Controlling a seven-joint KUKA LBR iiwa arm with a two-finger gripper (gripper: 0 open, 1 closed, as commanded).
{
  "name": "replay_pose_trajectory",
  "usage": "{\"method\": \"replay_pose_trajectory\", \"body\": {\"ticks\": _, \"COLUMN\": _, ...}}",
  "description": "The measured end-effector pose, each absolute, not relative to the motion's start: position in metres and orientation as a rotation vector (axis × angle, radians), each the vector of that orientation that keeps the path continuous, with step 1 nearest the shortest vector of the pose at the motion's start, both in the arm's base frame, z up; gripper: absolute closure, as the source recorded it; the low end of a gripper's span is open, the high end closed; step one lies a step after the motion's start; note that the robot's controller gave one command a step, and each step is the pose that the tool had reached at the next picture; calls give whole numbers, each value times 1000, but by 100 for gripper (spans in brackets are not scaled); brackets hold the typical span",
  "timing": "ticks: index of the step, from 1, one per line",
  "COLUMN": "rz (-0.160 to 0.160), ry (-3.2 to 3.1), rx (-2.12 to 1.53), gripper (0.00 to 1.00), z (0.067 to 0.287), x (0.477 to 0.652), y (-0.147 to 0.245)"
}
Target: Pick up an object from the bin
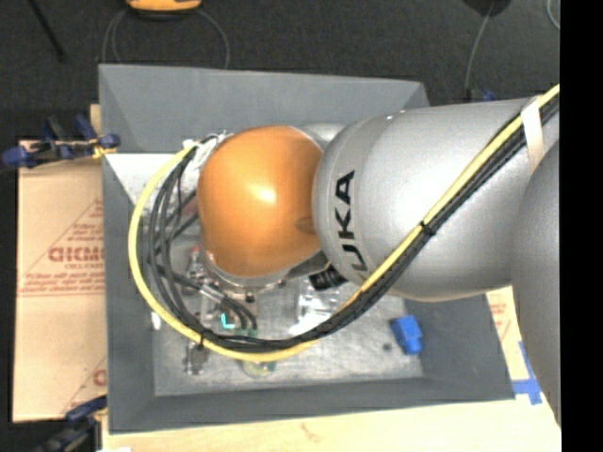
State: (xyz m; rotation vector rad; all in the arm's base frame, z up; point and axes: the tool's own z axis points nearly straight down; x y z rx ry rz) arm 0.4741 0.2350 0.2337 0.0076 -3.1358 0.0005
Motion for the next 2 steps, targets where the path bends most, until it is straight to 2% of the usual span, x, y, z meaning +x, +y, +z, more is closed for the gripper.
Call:
{"method": "replay_pose_trajectory", "body": {"ticks": 1, "rz": 4, "ry": -3116, "rx": -374, "gripper": 0, "z": 143, "x": 519, "y": 146}}
{"method": "replay_pose_trajectory", "body": {"ticks": 2, "rz": 1, "ry": -3140, "rx": 114, "gripper": 0, "z": 99, "x": 476, "y": 110}}
